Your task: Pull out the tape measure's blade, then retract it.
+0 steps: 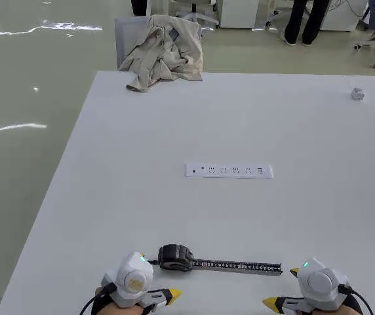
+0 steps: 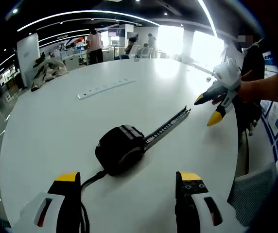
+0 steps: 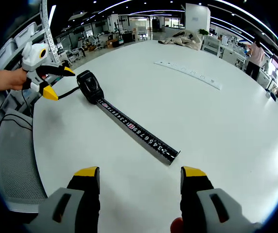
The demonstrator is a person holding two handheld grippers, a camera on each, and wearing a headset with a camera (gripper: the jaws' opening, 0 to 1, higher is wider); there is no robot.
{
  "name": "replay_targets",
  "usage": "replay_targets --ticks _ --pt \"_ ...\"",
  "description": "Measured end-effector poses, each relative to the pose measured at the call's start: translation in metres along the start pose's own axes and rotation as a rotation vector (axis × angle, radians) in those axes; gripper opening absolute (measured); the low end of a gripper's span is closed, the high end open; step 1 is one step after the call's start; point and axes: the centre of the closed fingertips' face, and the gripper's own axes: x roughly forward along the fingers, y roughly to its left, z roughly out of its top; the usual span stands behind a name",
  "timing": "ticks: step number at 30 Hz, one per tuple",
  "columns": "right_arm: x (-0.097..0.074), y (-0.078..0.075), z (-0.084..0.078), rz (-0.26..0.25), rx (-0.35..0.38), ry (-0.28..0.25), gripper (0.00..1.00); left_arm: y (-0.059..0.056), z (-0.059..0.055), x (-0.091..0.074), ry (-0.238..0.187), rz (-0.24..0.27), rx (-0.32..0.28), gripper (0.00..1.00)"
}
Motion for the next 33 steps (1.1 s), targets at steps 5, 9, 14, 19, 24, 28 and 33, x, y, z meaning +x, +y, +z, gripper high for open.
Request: replay_targets --ticks 5,9,14,19,24,28,33 --pt "-0.004 0.004 -0.002 -0.016 0.026 -0.006 0.73 -0.002 -0.005 -0.006 -0.004 0.015 -0.044 0.81" --pt "-0.01 0.006 -0.004 -0.03 0.06 -0.016 0.75 -0.003 -0.008 -0.012 -0.011 0.035 -0.086 0.83" --pt "-0.018 0.013 -0.004 -0.042 0.08 -0.018 0.78 -0.005 -0.008 -0.019 -0.022 0.061 -0.123 0.85" --pt "-0.022 0.016 -0.008 -0.053 0.101 -0.026 0.81 -0.013 -0.008 -0.026 -0.035 0.063 -0.165 0.88" --pt "-0.03 0.025 -0.008 -0.06 0.119 -0.028 0.84 -0.016 -0.011 -0.032 -0.04 0.075 -0.192 0.9" --pt "-0.032 0.031 -0.01 -0.063 0.129 -0.027 0.86 -0.018 -0.014 -0.039 -0.038 0.089 -0.213 0.93" --pt "-0.037 0.039 -0.008 -0.069 0.146 -0.035 0.88 -0.02 -0.017 -0.047 -0.039 0.106 -0.244 0.94"
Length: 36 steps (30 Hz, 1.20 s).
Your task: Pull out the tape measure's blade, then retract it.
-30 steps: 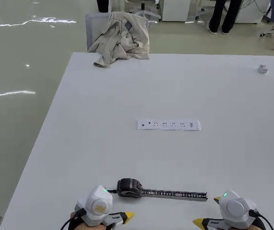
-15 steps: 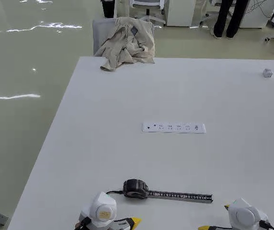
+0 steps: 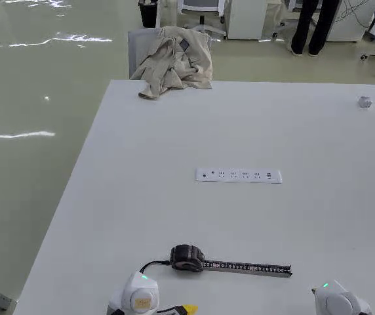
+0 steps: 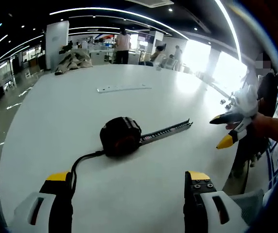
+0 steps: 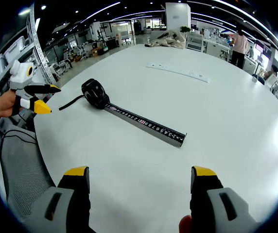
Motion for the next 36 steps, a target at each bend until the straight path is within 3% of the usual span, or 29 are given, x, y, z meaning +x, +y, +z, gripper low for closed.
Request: replay_targets --ticks 15,30,36 --pt "-0.021 0.017 -0.006 -0.025 0.06 -0.014 0.94 0.001 -0.009 -0.022 -0.011 0.04 -0.073 1.0" --pt "-0.04 0.04 -0.008 -0.023 0.11 -0.022 0.98 -0.006 -0.017 -0.036 -0.003 0.046 -0.079 1.0" --pt "-0.052 0.046 -0.009 -0.028 0.135 -0.03 0.98 -0.004 -0.018 -0.045 -0.006 0.06 -0.088 1.0"
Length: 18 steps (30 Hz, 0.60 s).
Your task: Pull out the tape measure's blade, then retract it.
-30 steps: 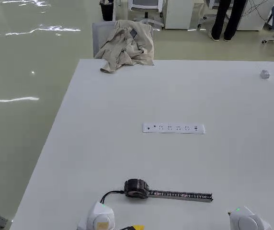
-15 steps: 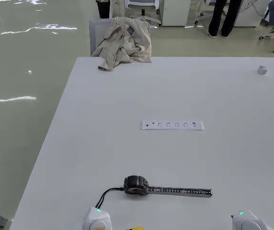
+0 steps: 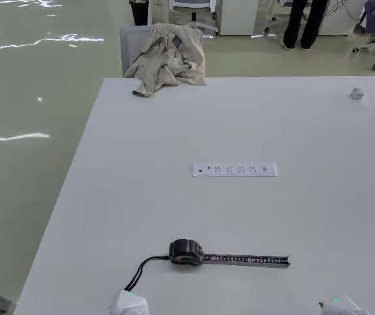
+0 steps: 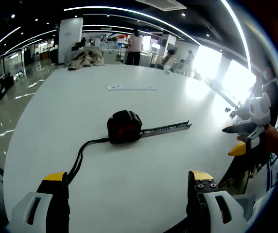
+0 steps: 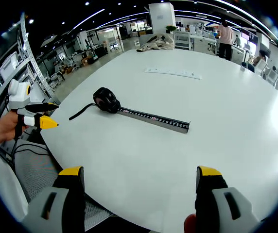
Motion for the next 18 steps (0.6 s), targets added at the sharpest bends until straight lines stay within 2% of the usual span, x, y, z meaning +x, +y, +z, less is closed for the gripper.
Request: replay_targets --ticks 8,18 --pt "-0.013 0.004 -0.001 -0.005 0.011 -0.005 0.99 0.0 0.0 -0.007 -0.008 0.015 0.001 1.0" --pt "-0.023 0.013 0.006 -0.004 0.007 -0.019 1.0 0.002 -0.004 -0.015 -0.008 0.017 -0.013 1.0"
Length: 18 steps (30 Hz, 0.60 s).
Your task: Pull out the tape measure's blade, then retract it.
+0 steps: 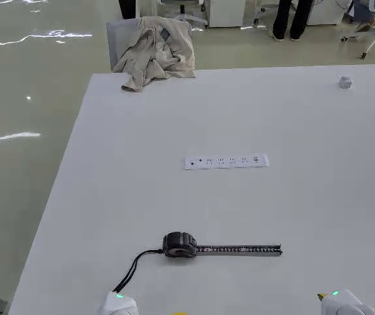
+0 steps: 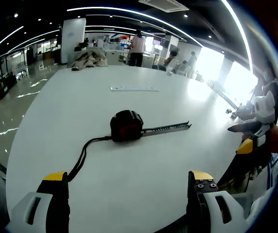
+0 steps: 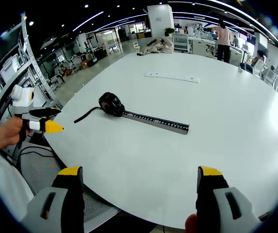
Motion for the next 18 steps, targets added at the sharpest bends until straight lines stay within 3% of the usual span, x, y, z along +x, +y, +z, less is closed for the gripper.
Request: replay_targets --ticks 18 --pt "-0.007 0.002 0.01 -0.007 -0.013 -0.016 0.99 -0.003 -0.006 -0.018 0.006 0.013 -0.026 1.0"
